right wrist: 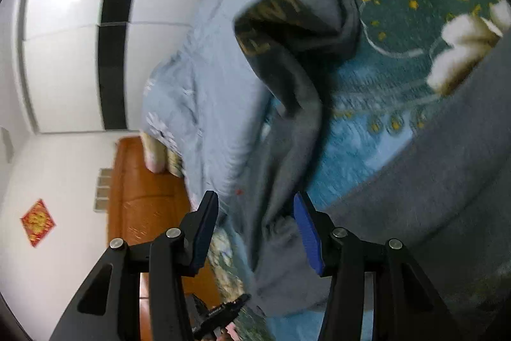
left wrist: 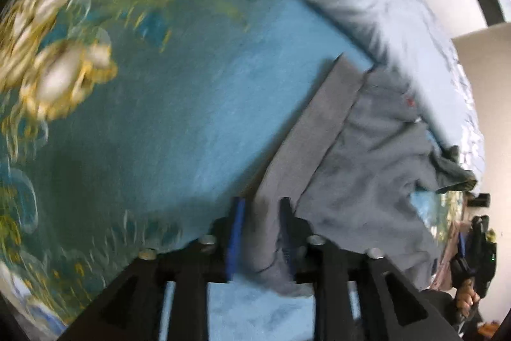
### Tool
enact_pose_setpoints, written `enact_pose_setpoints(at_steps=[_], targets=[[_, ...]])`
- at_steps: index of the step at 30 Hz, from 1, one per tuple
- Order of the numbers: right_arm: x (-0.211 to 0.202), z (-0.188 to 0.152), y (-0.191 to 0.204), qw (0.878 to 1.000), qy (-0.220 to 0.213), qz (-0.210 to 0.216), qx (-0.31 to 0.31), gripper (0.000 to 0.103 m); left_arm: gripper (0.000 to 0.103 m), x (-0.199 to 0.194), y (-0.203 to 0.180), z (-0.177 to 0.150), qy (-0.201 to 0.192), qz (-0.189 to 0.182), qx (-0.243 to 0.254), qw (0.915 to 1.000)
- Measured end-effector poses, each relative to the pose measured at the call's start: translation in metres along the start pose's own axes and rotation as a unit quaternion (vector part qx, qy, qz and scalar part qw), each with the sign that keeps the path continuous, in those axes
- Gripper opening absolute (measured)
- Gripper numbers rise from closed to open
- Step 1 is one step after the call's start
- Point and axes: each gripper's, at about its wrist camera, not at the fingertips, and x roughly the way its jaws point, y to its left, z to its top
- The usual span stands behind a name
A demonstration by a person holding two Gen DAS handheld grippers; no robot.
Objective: Fold clothes
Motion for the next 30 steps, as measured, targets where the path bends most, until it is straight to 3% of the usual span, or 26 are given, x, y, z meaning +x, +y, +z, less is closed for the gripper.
enact_pose_setpoints(at_steps=[2, 6, 9, 12, 15, 24, 28, 30], targets=[[-0.003, 0.0, -0.006, 1.0, -0.015, 0.017, 0.012, 0.063, 0.041, -0.002, -0.014, 0.015, -0.027, 0.013, 0.027, 0.9992], [-0.006, 0.002, -0.013, 0.999, -0.022, 0.029, 0.031, 0.063, 0.042, 0.03, -0.066, 0.059, -0.04, 0.042, 0.114, 0.9917], [-0.006, 0.004, -0.013, 0.999, -0.034, 0.025, 0.035, 0.063, 0.045, 0.056, -0.103, 0.082, -0.053, 0.091, 0.213, 0.9714], [-0.005, 0.005, -0.018, 0.998, -0.04, 0.02, 0.046, 0.063, 0.05, 0.076, -0.124, 0.095, -0.039, 0.096, 0.275, 0.9558], [-0.001, 0.006, -0.02, 0.998, -0.042, 0.006, 0.047, 0.063, 0.05, 0.09, -0.134, 0.096, -0.022, 0.1, 0.31, 0.9453], [0.01, 0.006, -0.021, 0.999, -0.029, -0.032, 0.034, 0.063, 0.046, 0.093, -0.129, 0.089, -0.001, 0.037, 0.288, 0.957], [0.009, 0.005, -0.022, 0.998, -0.032, -0.033, 0.032, 0.063, 0.036, 0.089, -0.119, 0.083, -0.004, 0.028, 0.269, 0.9628], [0.01, 0.005, -0.022, 0.998, -0.033, -0.034, 0.032, 0.063, 0.025, 0.083, -0.116, 0.081, -0.018, 0.033, 0.265, 0.9634]])
